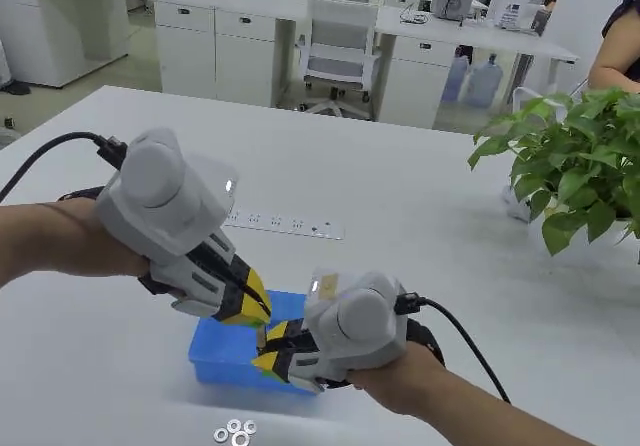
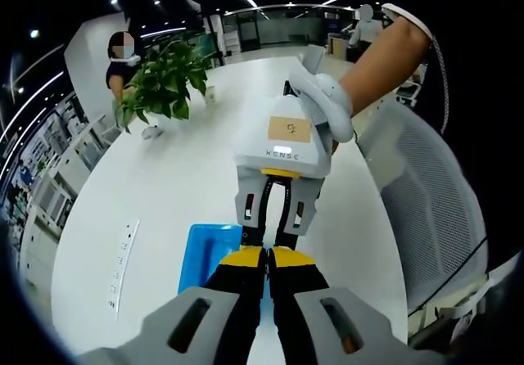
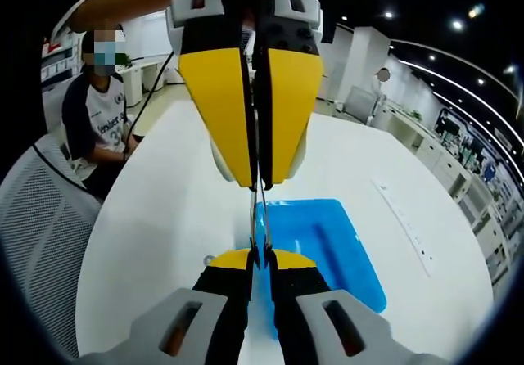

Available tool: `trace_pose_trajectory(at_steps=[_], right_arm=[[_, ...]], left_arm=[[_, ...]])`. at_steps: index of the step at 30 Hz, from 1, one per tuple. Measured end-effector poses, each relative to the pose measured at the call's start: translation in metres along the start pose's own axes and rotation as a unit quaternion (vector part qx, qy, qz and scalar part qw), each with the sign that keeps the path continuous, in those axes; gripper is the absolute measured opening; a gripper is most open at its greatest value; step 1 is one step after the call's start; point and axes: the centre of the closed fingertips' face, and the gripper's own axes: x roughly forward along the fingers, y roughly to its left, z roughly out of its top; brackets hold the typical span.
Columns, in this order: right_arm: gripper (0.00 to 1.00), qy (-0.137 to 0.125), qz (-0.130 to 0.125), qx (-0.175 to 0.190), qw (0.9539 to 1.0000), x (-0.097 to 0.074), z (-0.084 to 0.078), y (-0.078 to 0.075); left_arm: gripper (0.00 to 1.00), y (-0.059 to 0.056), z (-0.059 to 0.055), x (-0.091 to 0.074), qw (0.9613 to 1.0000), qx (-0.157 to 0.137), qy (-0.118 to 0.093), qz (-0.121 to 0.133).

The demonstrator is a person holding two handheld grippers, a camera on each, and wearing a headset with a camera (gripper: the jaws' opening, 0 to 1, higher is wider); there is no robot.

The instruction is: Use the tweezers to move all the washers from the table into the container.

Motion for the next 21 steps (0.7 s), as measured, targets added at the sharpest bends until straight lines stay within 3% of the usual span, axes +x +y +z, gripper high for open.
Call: trace_pose_trajectory(at_steps=[21], right_arm=[[0.1,0.002,0.025,0.007,0.9996,0.012,-0.01,0.04]], left_arm=[[0.05,-0.032,-0.019,0.006,0.9997,-0.016,0.008,-0.018]])
